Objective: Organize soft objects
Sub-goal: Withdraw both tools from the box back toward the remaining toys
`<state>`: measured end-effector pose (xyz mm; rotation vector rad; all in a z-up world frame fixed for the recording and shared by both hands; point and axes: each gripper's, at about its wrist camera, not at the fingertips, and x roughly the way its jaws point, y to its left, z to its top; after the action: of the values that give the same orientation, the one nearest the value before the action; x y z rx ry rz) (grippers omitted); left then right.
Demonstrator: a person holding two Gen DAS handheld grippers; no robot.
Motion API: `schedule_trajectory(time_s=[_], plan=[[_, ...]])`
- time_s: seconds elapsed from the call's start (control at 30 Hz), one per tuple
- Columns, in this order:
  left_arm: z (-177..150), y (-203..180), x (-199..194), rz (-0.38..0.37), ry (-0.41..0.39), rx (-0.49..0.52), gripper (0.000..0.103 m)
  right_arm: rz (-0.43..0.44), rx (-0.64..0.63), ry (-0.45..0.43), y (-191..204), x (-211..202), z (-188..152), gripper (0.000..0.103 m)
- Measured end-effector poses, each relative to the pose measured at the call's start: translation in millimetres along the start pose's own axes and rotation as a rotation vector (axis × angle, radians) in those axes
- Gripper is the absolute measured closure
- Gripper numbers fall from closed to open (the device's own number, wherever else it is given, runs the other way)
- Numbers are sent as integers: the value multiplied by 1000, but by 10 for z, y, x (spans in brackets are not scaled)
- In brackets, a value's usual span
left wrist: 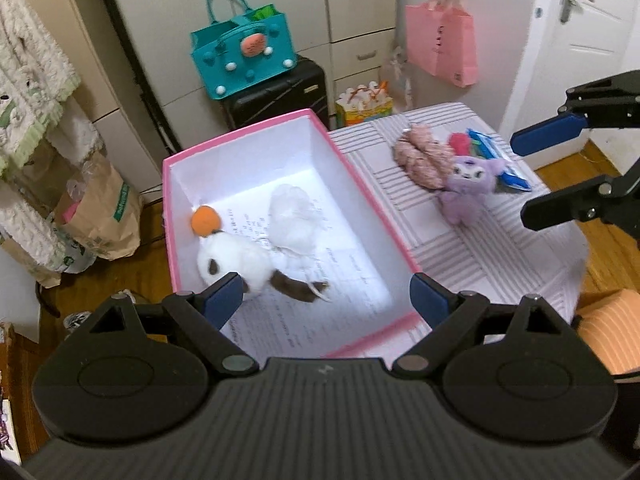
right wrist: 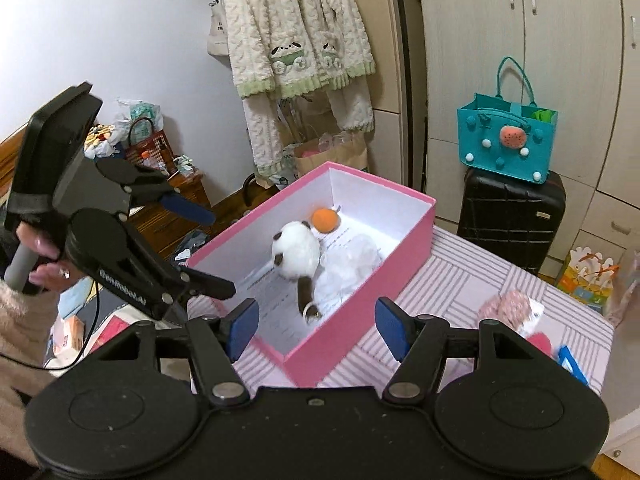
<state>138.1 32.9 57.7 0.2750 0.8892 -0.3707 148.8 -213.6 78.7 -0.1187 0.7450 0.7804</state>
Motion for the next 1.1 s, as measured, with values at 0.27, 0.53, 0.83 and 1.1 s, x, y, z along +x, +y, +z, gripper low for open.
schedule_trajectory(time_s=[0.27,0.53,0.83,1.1], plan=[[-68,-421,-136,-24,-23,84,12,-59,0,-4,-9,-359,-451,32],[-103,-905,-41,-108,-41,164,12,-105,48,-8,-166,-527,-912,26],[-112,-1281,260,-170,-137,164,12,-175,59,-5,-488,-406,-1279,25],[124,-1419,700,-197,-160,73,13,-250,69,-57,-937,-279,-1404,25]])
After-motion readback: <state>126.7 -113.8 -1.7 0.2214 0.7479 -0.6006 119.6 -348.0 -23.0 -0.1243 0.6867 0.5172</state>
